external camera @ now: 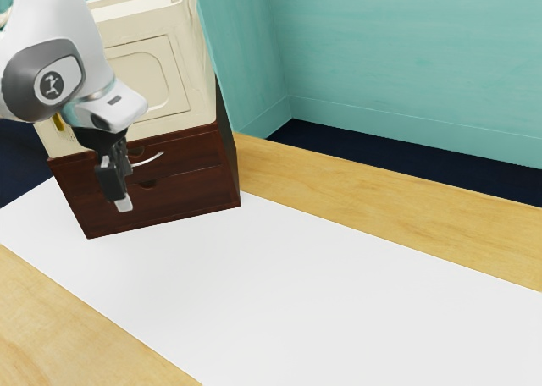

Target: Pull the drawer handle with one arm to open the drawer

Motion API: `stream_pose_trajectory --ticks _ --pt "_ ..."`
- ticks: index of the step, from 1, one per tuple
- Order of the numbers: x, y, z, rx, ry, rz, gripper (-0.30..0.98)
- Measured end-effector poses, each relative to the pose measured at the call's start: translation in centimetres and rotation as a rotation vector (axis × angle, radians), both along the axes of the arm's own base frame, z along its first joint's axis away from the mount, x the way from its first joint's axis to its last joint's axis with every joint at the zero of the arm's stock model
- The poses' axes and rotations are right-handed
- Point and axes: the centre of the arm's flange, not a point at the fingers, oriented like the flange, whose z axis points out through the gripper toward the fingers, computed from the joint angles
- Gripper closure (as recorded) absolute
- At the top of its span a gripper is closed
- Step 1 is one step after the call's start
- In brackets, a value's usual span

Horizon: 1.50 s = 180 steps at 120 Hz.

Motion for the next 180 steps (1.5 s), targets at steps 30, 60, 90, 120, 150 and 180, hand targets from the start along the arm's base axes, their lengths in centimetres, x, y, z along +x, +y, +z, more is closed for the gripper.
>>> stream_pose_trajectory --ticks 30,60,90,120,150,180 --pt "0.1 5.1 -2.7 0.134 -0.072 -0.053 0.00" --pt "1.9 6.2 -2.8 0.183 -0.162 -0.113 0.02" --pt "3.2 7.4 -2.6 0.185 -0.219 -0.122 0.32" --pt "5.4 7.8 -3.1 0.170 -0.248 -0.142 0.44" --pt "4.8 12.0 -4.2 0.175 -0.241 -0.101 0.46" --pt "5.8 11.9 -4.8 0.178 -0.238 -0.130 0.46"
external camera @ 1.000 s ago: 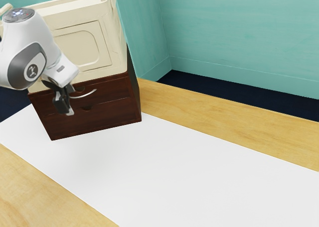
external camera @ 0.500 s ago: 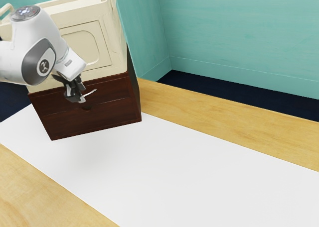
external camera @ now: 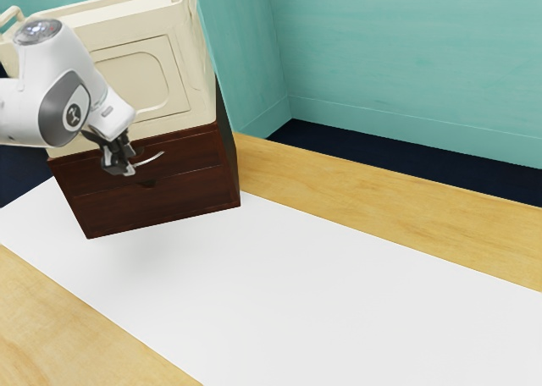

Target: Pull the drawer handle with one arm to open the drawer

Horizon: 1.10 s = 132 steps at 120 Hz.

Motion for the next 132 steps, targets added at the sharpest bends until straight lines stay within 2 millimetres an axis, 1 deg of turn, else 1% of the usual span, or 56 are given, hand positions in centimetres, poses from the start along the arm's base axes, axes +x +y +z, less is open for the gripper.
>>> stream_pose_trajectory --ticks 18,28,52,63,66,74,86,104,121,132 --pt "0.0 0.6 -0.5 -0.004 0.004 0.002 0.47" --pt "0.2 0.7 -1.1 -0.012 0.009 0.000 0.49" --pt "0.5 0.6 -2.2 -0.034 0.015 -0.003 0.64" --pt "0.4 -0.6 -2.2 -0.045 0.013 -0.025 0.71" --pt "0.2 -1.1 -2.1 -0.048 0.011 -0.033 0.72" --pt "-0.6 -1.5 -2.0 -0.059 0.004 -0.041 0.74" --pt "-1.8 -2.2 -2.4 -0.074 0.002 -0.056 0.76" --pt "-3.6 -3.4 -1.8 -0.064 -0.007 -0.088 0.78" --pt "-5.6 -4.8 -2.1 -0.084 -0.008 -0.120 0.79" --pt "-6.7 -5.4 -2.3 -0.101 -0.011 -0.131 0.79"
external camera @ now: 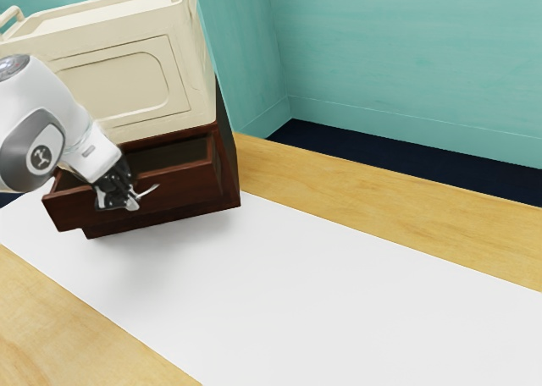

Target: Pull the drawer handle with one arm to open the drawer

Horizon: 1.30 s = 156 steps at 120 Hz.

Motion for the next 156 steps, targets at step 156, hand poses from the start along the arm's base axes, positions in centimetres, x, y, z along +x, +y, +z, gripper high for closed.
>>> stream_pose_trajectory --ticks 156 --pt "-5.5 -5.4 0.0 0.042 -0.007 -0.063 0.70"
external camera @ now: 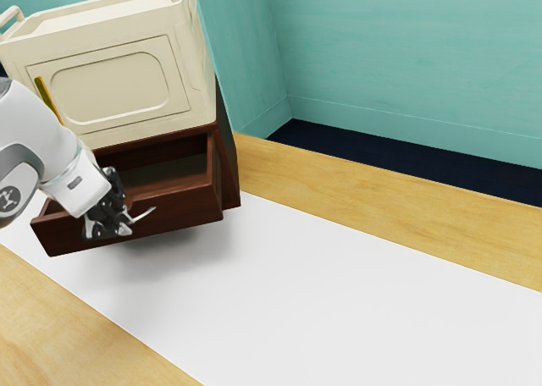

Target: Pull the drawer handle with one arm to open the drawer

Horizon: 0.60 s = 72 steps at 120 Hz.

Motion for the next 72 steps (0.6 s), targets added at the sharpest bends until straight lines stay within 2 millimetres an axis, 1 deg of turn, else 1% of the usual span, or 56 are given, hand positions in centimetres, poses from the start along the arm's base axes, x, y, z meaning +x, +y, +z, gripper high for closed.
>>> stream_pose_trajectory --ticks 17,34,48,55,60,64,72 --pt "-0.1 0.0 -0.2 -0.016 0.011 0.013 0.61" --pt "-0.2 -0.2 -0.2 -0.033 0.018 0.022 0.55" --pt "-0.6 -0.1 0.6 -0.057 0.011 0.032 0.53" --pt "-0.9 0.0 1.5 -0.069 0.001 0.040 0.51" --pt "-1.0 0.0 2.8 -0.078 -0.010 0.044 0.50" --pt "-1.0 -0.1 4.0 -0.083 -0.021 0.046 0.50" --pt "-0.6 -0.6 7.3 -0.085 -0.039 0.048 0.48"
